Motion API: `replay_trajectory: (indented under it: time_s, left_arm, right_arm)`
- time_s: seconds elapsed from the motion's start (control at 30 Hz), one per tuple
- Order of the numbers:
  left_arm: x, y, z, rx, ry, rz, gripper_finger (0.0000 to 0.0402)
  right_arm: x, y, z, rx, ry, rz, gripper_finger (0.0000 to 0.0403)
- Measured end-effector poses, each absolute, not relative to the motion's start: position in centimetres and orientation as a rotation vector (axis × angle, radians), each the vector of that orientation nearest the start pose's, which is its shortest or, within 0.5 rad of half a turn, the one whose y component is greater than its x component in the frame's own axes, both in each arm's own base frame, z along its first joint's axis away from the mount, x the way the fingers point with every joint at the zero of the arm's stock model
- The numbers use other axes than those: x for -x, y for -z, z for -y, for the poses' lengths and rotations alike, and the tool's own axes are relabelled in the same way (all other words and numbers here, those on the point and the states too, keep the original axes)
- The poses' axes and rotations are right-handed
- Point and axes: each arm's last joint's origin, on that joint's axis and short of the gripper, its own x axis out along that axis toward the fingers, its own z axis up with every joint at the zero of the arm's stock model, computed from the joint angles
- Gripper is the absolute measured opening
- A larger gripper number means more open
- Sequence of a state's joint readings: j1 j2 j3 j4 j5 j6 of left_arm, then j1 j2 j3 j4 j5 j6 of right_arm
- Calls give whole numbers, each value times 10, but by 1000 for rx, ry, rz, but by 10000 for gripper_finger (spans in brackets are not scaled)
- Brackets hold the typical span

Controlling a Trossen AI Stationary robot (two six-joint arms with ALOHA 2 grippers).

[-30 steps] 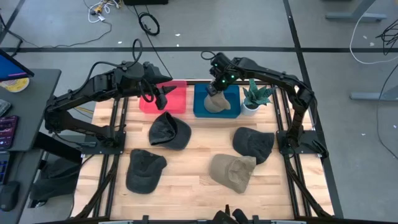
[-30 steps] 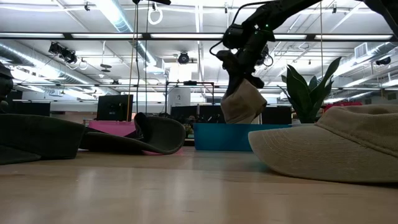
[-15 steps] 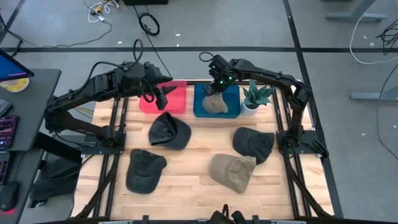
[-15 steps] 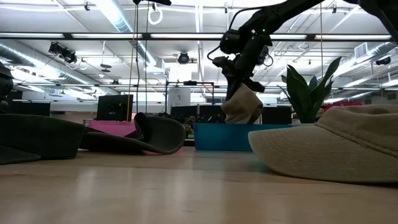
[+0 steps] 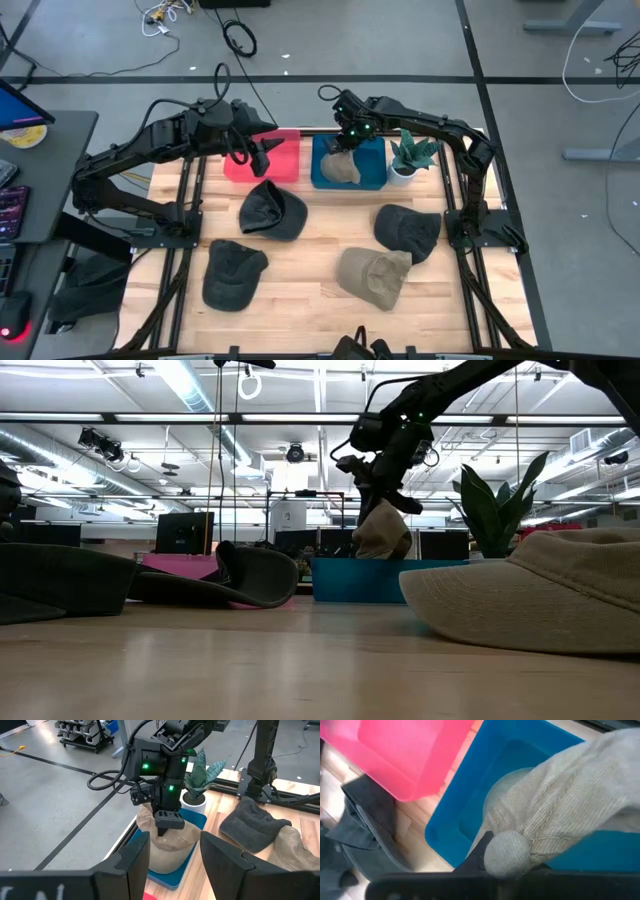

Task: Pick & Place hat
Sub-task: Put the left light brown cap into the blue bin

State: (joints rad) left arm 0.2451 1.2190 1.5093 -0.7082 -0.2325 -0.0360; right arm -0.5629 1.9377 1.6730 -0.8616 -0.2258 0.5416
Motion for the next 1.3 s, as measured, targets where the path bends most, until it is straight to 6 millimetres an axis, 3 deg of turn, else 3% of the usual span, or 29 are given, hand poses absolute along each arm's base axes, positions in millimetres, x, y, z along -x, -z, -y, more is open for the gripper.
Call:
replay_trajectory:
  time_s: [0.5, 0.9, 1.3]
  left_arm:
    - [-226, -440, -63, 32, -476, -415, 179]
    - [-226, -440, -63, 32, -476, -414, 179]
    - [-226, -440, -63, 12, -472, -418, 179]
  right_arm:
    - [-346, -253, 215, -596, 640, -1032, 0]
    - [-340, -199, 192, -392, 594, -1196, 0]
    - [-322, -205, 188, -249, 713, -1350, 0]
